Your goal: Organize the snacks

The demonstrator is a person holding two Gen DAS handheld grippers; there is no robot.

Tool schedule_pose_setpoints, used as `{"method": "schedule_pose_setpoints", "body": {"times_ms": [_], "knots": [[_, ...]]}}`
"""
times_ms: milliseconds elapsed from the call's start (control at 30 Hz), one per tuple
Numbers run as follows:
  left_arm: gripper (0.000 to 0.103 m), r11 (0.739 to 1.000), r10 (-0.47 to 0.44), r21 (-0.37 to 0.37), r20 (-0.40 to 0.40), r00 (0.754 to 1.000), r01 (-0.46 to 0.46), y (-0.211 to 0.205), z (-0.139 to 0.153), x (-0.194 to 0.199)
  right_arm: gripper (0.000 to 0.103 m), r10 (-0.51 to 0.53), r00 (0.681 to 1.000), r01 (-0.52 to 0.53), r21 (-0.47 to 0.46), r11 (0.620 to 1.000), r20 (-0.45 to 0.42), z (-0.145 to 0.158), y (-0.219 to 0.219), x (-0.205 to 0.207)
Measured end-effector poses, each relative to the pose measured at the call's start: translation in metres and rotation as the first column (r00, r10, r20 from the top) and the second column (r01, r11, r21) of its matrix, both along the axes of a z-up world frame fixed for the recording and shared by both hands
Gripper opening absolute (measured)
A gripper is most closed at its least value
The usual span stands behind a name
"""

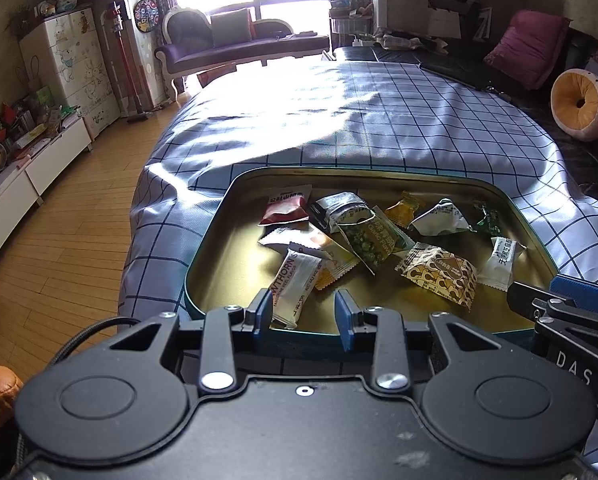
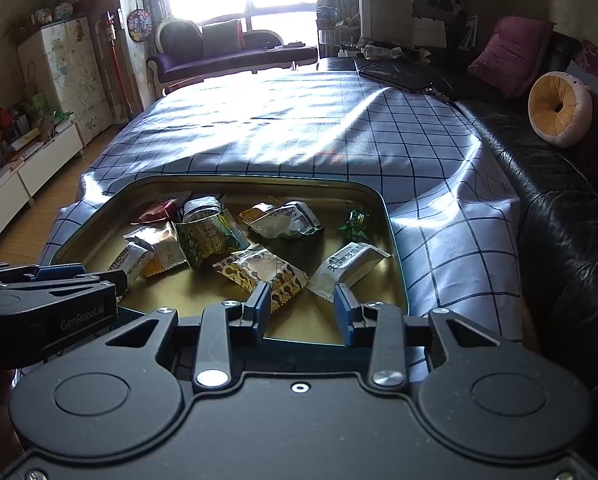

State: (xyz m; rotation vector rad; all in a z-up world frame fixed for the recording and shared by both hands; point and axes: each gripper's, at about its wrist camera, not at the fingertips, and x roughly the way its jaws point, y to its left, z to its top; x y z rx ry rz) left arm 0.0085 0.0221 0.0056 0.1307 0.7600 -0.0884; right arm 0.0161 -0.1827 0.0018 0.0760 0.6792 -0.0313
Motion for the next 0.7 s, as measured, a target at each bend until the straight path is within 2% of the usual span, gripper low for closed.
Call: {"method": "schedule_pose_setpoints", "body": {"times_ms": [700], "knots": [[0.035,1.0,-0.005,-0.003,-0.001,1.0,0.005,-0.0018,-0.0004,-0.0011,0.046,0.008,1.0,-0.008,-0.001,1.0,-0.015,-0.0025,0.0021,-0.0001]]}}
